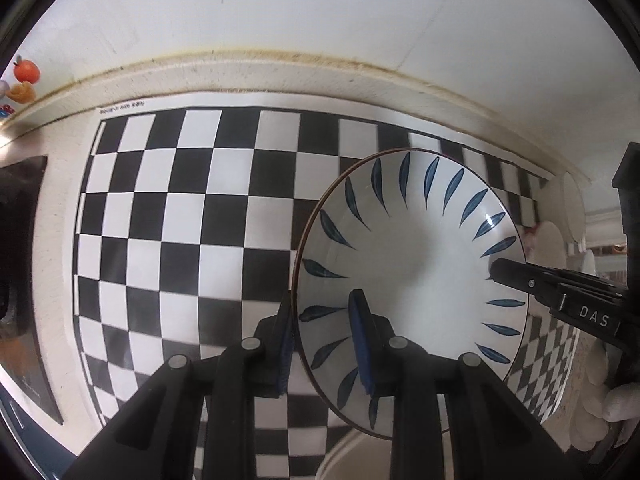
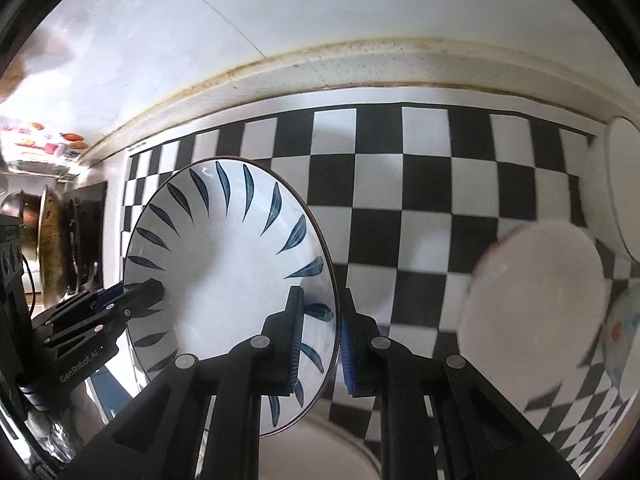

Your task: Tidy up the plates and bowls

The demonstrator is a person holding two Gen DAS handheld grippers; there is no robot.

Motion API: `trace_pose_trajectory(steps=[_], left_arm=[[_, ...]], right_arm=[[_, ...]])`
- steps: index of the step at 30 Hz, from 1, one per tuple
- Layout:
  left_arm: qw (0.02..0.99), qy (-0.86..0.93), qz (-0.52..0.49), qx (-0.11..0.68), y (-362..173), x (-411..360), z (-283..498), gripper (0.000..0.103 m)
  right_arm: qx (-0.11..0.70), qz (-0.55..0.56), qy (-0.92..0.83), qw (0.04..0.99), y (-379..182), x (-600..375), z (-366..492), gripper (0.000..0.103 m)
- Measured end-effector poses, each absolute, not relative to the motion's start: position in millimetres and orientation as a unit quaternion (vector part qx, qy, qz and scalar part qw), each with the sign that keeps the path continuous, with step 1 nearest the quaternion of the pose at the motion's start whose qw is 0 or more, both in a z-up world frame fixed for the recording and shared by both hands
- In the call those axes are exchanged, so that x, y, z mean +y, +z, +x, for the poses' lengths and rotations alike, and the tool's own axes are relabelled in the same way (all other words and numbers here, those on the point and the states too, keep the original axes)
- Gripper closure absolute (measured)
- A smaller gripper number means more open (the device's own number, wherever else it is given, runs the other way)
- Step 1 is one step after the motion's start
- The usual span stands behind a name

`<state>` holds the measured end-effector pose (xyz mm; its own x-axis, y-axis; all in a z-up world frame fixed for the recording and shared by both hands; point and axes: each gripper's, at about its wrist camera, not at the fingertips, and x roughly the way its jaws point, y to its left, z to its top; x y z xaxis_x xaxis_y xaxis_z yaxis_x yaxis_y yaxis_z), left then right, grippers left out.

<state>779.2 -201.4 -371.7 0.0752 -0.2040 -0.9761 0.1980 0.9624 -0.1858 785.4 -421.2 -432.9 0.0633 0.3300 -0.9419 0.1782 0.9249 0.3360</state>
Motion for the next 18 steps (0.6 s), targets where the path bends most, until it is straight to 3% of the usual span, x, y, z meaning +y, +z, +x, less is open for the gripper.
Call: trace_pose_trajectory(steps=[18], left_arm=[[0.765, -0.189, 0.032, 0.615, -297, -197, 693, 0.08]], right_arm=[[0.628, 0.21, 0.042, 0.748, -350, -432, 644, 0.085]])
